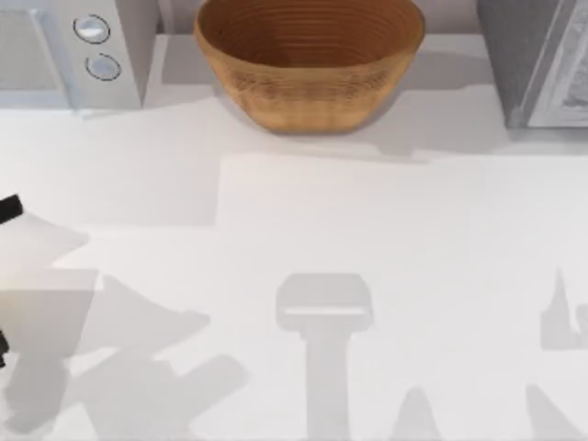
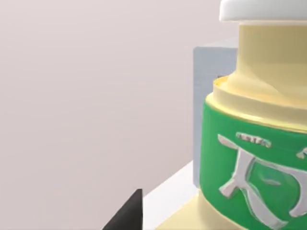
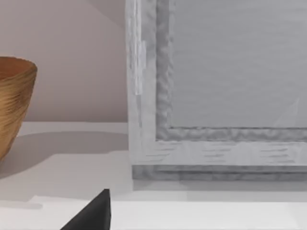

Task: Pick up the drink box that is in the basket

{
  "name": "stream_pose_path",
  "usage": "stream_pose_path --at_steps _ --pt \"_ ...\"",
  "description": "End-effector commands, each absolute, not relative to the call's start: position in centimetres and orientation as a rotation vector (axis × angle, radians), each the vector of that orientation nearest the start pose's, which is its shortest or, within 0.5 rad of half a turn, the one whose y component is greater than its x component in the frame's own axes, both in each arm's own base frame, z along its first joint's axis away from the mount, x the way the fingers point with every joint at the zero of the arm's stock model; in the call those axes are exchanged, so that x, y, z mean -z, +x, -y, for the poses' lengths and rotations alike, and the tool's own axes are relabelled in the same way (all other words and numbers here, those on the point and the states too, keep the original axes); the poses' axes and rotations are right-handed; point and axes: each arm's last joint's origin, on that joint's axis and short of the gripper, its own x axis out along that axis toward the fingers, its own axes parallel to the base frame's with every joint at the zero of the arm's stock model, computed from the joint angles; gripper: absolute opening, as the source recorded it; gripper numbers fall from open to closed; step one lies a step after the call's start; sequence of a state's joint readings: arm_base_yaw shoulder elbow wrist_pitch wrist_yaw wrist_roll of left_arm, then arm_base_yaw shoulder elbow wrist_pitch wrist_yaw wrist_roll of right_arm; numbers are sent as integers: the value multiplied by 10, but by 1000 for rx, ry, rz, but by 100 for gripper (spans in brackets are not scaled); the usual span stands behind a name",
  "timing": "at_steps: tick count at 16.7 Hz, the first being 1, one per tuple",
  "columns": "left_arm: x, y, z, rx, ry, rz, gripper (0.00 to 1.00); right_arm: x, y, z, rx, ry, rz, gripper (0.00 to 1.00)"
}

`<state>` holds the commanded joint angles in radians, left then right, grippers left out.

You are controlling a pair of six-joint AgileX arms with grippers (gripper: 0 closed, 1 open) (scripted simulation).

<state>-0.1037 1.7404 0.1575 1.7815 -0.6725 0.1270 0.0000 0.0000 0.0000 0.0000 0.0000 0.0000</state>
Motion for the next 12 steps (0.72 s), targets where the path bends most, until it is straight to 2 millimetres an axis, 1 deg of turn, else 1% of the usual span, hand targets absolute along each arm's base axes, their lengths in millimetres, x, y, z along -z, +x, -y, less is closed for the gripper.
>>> stream_pose_path --at_steps 1,12 --pt "-131 217 2 -597 31 142 0 -160 106 1 0 0 0 100" --pt "-131 217 2 -597 31 142 83 -160 106 1 0 0 0 100"
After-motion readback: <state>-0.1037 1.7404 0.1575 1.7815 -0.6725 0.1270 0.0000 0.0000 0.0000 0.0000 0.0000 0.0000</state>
